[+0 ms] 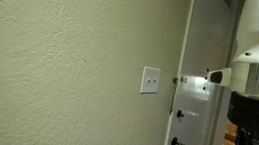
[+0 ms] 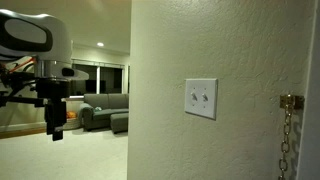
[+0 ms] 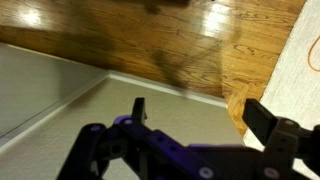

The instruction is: Drop down the switch button

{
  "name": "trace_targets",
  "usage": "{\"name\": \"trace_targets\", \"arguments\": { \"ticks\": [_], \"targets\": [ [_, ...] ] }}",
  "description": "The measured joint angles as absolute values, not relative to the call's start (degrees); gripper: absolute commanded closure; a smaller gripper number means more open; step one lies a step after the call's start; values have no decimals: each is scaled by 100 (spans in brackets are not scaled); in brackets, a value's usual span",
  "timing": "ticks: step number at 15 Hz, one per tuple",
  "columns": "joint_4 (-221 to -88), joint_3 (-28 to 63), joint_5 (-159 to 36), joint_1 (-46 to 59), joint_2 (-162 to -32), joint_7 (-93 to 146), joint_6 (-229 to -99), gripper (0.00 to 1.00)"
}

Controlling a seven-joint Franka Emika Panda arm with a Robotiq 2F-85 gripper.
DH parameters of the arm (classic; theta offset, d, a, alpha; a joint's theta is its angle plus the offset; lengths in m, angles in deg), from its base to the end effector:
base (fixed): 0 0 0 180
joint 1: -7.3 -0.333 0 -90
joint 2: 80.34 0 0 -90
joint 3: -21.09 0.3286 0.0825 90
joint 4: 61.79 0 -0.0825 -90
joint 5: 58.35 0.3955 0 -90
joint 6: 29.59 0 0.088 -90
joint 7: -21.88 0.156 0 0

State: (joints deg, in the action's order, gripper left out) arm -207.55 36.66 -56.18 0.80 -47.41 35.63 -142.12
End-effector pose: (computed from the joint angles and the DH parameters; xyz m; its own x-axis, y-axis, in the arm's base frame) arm 0.3485 0.1414 0.4120 0.9962 0.0870 0.0070 0.0856 -0.9899 0.1131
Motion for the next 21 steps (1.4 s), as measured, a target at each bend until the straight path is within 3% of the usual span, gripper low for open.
{"name": "trace_targets", "arguments": {
  "ticks": [12, 21],
  "targets": [
    [-20734, 3587, -5624, 79, -4766, 3554, -14218, 0],
    [-20626, 2703, -5630, 237, -5143, 3103, -14907, 0]
  ]
}}
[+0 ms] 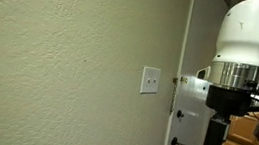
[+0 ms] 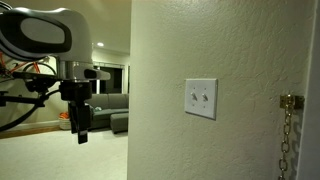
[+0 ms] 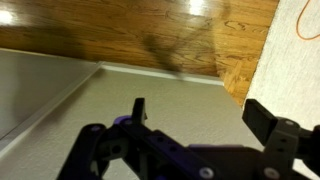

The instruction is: Drop down the switch button

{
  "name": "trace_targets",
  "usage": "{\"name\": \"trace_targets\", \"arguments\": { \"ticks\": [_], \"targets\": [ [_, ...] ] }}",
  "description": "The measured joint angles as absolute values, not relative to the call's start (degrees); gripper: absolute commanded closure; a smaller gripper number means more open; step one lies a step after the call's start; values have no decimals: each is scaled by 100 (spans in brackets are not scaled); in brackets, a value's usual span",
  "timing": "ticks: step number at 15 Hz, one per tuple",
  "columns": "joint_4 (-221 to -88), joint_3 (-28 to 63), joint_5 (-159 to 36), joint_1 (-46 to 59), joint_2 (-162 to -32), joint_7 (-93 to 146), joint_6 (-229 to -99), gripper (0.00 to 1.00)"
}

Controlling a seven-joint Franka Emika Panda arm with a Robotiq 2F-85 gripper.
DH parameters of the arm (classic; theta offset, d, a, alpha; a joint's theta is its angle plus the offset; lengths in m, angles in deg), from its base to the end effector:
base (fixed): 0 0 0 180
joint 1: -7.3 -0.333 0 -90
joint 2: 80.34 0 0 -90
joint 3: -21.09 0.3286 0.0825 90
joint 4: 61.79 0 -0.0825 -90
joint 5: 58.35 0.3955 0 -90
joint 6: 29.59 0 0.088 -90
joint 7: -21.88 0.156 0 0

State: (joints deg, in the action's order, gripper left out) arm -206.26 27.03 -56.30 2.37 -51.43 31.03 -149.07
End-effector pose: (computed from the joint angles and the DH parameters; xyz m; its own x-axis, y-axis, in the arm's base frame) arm 0.3968 0.0784 0.4136 0.9976 0.0025 0.0686 0.0020 -1.0000 0.0070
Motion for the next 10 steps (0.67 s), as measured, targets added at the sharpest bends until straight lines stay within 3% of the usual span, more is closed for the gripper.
{"name": "trace_targets", "arguments": {
  "ticks": [10],
  "targets": [
    [-19884, 2385, -5738, 490, -6075, 2447, -15491, 0]
  ]
}}
